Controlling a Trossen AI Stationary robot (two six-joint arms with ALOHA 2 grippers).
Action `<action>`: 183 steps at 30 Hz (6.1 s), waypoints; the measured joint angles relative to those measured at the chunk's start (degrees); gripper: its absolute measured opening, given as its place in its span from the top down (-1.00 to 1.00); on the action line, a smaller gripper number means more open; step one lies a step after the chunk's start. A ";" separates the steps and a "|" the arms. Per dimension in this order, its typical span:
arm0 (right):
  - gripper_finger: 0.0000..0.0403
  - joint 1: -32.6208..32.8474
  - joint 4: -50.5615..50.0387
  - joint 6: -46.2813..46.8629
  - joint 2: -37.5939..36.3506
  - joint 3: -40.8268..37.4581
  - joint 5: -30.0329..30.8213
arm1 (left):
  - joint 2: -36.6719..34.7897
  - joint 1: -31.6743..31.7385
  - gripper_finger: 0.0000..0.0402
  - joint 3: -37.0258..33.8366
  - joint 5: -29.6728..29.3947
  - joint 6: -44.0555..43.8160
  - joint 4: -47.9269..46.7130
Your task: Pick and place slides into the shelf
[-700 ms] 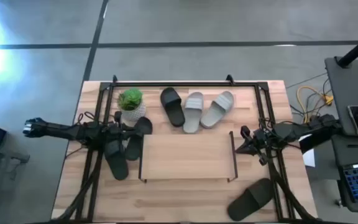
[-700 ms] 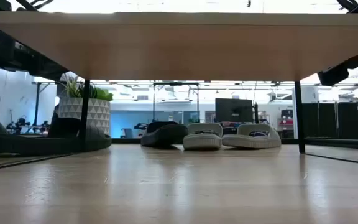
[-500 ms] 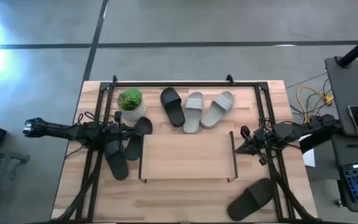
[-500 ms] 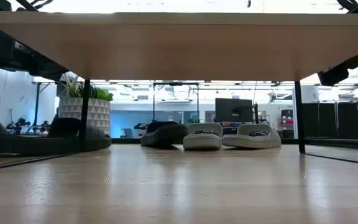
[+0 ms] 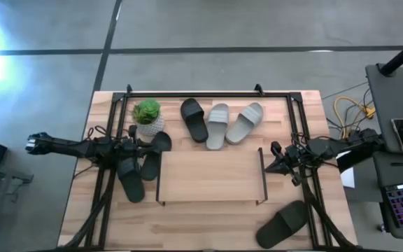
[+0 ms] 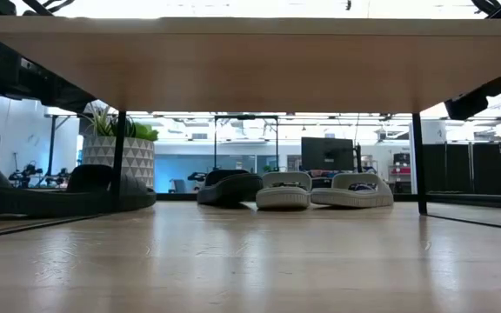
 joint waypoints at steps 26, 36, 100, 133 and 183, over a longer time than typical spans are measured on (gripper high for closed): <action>0.94 0.00 19.70 -2.66 0.03 -0.04 -5.05 | 0.00 0.00 1.00 0.01 0.00 -0.02 0.00; 0.94 0.00 23.99 -8.04 1.88 11.84 -17.44 | 0.00 0.00 1.00 0.00 0.01 -0.02 0.00; 0.94 39.35 -64.92 101.36 112.20 112.56 25.53 | -0.01 0.00 1.00 0.00 0.02 -0.01 0.44; 0.35 39.28 -74.59 102.35 120.04 125.10 15.23 | 0.00 0.00 1.00 0.00 0.00 -0.02 0.41; 0.49 30.36 -77.59 94.32 115.33 130.18 37.01 | 0.11 -0.03 1.00 4.72 13.51 -31.12 39.74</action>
